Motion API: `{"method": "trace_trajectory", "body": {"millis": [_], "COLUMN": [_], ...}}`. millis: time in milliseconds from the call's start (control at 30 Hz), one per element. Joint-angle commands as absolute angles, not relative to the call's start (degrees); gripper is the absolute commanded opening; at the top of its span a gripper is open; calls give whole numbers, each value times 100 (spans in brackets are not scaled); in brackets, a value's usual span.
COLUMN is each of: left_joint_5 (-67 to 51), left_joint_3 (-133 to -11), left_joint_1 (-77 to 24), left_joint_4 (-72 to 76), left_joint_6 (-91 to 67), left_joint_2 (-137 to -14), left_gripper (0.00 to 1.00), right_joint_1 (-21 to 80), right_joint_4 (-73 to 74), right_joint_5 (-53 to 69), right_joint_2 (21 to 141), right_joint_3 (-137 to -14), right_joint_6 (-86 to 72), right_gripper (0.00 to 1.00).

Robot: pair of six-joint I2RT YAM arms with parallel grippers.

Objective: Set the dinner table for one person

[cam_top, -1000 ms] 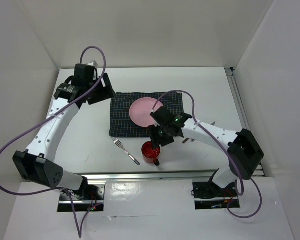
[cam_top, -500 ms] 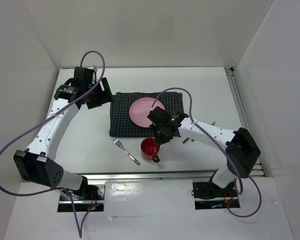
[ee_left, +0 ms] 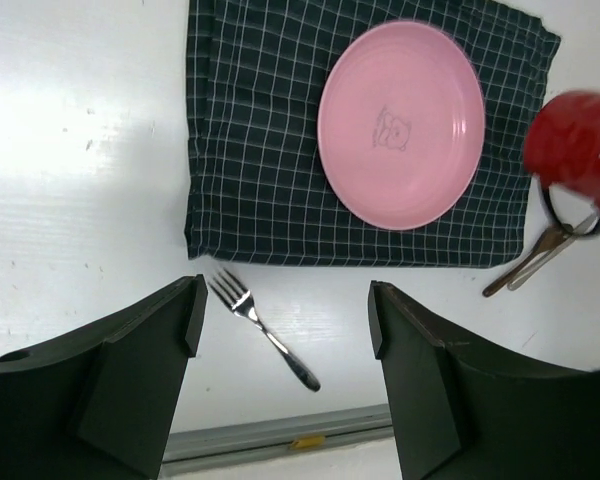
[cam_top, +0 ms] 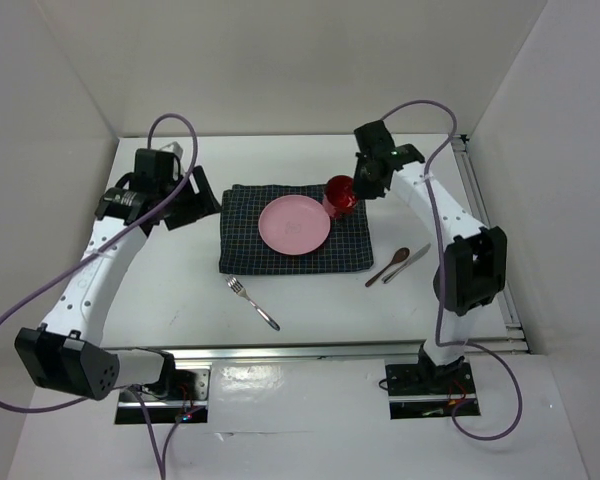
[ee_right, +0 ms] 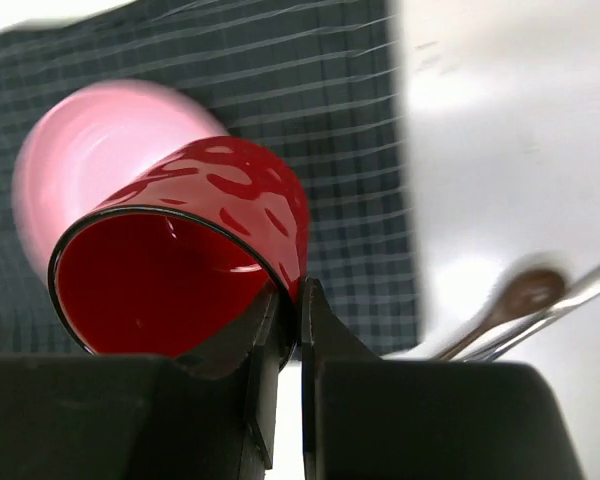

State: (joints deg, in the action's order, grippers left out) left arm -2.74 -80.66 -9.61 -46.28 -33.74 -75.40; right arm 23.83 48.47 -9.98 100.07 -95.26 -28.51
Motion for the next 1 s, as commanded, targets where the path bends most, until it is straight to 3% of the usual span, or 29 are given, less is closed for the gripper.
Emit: {"method": "trace_trajectory", "body": {"millis": [0, 467, 567, 800, 833, 900, 967], "left_joint_5": [-325, 220, 80, 79, 27, 96, 97], "left_joint_3": [-7465, -5521, -5239, -4949, -4948, -5009, -5105], "left_joint_1": [-1045, -2557, -2715, -2909, -2961, -3014, -3015], "left_joint_4": [-4554, -4140, -3920, -3780, -3779, -3779, -3911], "left_joint_6": [-3743, -5176, -5334, -5634, -5634, -5529, -5449], "left_joint_2": [-7077, -6680, -6680, -7118, -7119, -7364, -7549], "left_gripper": [83, 80, 87, 88, 88, 99, 99], "right_joint_1": [1796, 1143, 1090, 1090, 1090, 1090, 1090], "right_joint_4": [4597, 4122, 4061, 4148, 4148, 4148, 4201], "right_joint_5": [-861, -343, -343, -396, -396, -396, -396], "right_joint_2": [10448, 11900, 12058, 12462, 12463, 12463, 12515], "right_joint_3": [-10027, -10933, -11047, -11347, -11347, -11347, -11347], "right_joint_6": [-2821, -2610, -2610, -2558, -2558, -2558, -2505], "right_gripper": [0, 0, 0, 0, 2, 6, 14]}}
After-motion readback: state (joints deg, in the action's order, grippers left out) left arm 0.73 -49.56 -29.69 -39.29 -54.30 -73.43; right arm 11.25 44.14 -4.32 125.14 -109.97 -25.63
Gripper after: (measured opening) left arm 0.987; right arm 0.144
